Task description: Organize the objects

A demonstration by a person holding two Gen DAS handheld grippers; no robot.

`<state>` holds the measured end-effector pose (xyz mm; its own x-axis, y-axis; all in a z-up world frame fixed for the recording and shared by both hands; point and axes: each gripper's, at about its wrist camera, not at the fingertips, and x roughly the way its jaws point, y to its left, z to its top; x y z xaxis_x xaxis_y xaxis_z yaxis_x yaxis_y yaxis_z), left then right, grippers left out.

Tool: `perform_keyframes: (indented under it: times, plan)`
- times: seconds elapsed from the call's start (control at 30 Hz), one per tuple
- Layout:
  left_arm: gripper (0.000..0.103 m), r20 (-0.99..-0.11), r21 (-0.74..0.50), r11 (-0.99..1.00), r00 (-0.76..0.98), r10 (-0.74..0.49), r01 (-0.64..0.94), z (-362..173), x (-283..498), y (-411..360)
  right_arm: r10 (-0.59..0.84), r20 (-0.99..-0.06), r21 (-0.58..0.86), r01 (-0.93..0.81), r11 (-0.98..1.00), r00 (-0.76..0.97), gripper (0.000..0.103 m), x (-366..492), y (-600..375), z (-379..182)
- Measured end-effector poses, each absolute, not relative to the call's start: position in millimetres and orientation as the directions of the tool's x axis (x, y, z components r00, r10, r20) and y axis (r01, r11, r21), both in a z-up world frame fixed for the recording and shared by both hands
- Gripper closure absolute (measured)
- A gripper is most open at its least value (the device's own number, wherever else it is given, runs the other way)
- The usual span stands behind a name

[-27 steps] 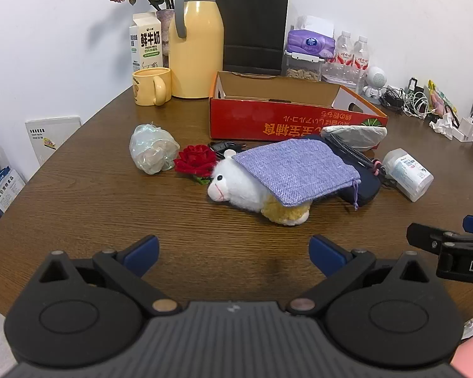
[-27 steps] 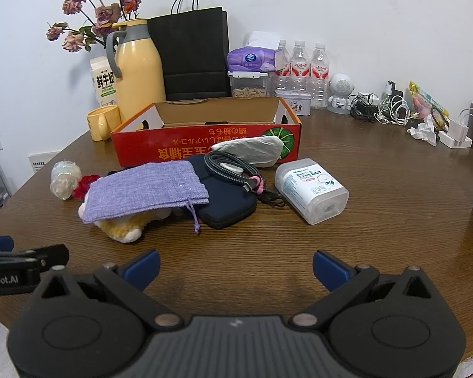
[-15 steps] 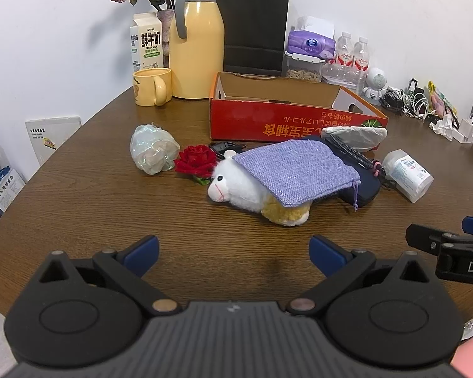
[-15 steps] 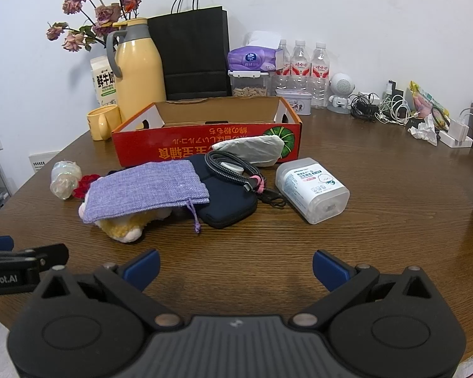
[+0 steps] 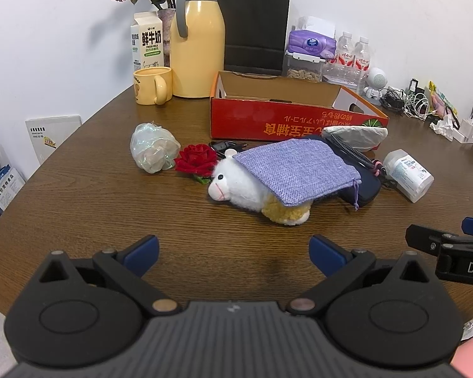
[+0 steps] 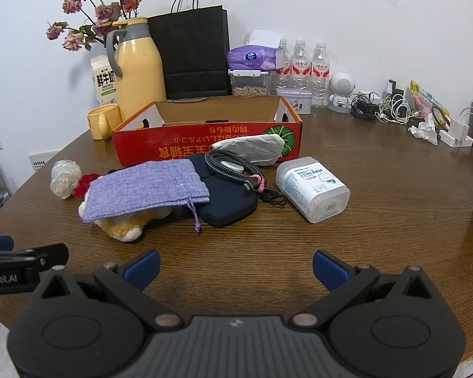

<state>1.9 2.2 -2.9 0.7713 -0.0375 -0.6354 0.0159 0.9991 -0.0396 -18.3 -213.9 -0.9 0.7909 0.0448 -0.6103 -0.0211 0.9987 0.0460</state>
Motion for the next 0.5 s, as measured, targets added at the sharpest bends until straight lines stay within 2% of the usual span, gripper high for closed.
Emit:
perform_keyframes:
  times: [0.5]
  plan:
    - [0.000, -0.636, -0.040, 0.999, 0.771, -0.041, 0.020, -2.8, 2.1, 2.5, 0.045, -0.611, 0.046, -0.021, 0.999, 0.790, 0.000, -18.0, -212.8, -1.6]
